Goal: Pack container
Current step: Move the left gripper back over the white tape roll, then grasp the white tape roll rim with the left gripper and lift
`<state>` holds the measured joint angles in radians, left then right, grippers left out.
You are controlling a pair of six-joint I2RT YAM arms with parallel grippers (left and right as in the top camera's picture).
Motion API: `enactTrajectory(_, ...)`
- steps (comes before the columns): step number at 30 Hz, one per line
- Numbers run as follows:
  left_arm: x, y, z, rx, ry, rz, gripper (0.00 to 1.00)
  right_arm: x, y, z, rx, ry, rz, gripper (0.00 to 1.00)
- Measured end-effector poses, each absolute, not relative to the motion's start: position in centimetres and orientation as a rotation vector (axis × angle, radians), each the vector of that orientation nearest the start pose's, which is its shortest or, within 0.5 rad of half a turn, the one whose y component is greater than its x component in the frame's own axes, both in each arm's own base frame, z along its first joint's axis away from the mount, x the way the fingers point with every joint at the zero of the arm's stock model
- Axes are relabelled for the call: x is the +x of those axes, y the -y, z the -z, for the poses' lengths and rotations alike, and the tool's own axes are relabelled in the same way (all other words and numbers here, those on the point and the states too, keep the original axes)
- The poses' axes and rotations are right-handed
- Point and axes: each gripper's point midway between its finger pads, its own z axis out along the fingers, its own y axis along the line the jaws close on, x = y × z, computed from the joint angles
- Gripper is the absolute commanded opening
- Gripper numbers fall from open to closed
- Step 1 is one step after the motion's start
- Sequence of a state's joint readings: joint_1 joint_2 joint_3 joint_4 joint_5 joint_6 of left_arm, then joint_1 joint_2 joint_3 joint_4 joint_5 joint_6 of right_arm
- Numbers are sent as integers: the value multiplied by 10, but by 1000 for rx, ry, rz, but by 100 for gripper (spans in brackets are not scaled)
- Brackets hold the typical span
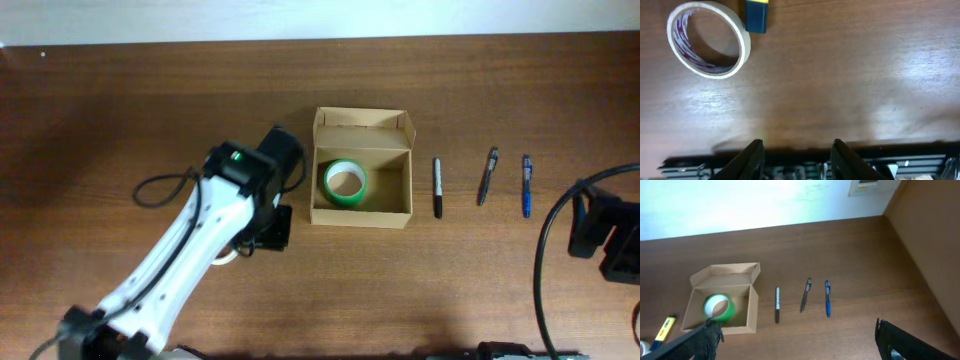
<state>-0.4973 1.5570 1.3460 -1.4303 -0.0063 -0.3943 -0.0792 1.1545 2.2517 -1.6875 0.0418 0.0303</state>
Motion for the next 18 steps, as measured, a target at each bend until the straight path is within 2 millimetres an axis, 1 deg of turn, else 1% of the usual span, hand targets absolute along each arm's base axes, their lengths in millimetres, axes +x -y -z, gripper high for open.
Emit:
enactTrajectory(3,208,112,-129,122,-3198,-57,43,175,17,-463,117,-2160,61,99)
enactTrajectory(7,192,103,-106,87,-3212,-68,43,175,13,-463,91,-2163,48,99)
enactTrajectory(10,188,100,-93,70,-3204,-76,43,175,12,-463,85,-2163,46,99)
enactTrajectory(14,194,92,-80,36,-3167,-114,43,175,12,-463,85,-2163,45,99)
enactTrajectory(18,209,78,-70,-59,-3115,-120,43,175,12,-463,85,-2163,45,99)
